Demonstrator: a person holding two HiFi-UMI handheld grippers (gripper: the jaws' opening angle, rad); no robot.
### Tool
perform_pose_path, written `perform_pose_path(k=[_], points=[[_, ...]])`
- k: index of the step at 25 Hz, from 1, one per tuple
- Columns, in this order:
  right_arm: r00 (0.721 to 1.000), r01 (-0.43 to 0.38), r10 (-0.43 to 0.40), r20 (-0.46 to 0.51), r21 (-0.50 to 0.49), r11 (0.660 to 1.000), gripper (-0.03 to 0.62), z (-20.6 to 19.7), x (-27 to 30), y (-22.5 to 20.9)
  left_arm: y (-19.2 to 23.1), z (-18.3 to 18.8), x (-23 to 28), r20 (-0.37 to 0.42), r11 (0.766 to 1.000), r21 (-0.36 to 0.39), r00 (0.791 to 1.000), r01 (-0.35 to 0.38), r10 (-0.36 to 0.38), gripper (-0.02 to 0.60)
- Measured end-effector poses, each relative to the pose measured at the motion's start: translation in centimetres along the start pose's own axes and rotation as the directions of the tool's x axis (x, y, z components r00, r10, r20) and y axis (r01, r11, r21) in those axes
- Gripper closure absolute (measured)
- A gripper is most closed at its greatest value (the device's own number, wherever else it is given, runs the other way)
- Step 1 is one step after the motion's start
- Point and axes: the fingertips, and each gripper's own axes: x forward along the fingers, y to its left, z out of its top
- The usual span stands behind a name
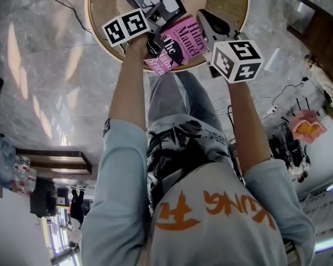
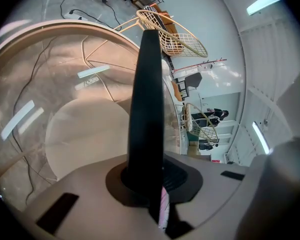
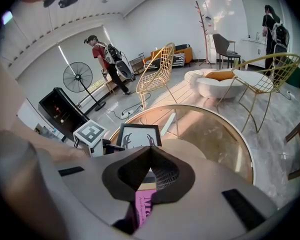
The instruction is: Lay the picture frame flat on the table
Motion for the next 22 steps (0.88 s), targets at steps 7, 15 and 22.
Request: perform_pose_path(k=[7,15,22], points=[[1.000,-0.018,0.018,-0.012,0.001,1.000,0.599,-0.1,0.8,0.6,2.6,-0.7,-0.3,-0.079,0.986,0.097,0.986,-0.138,0.146,0.401],[0.999,-0.033,0.033,0.000,-0.006,0.999,0.599,0.8,1.0,1.3,2.5,0.1,-1.1,-0.033,0.968,0.119,0.974,-0.219,0.225,0.294],[1.000,-0.027,0.027,0.013,-0.003,1.000,0.597,0.2,-0.6,1.0,2.4,0.2,-3.1,0.050,0.946,0.096,0.950,-0.310,0.307,0.252]])
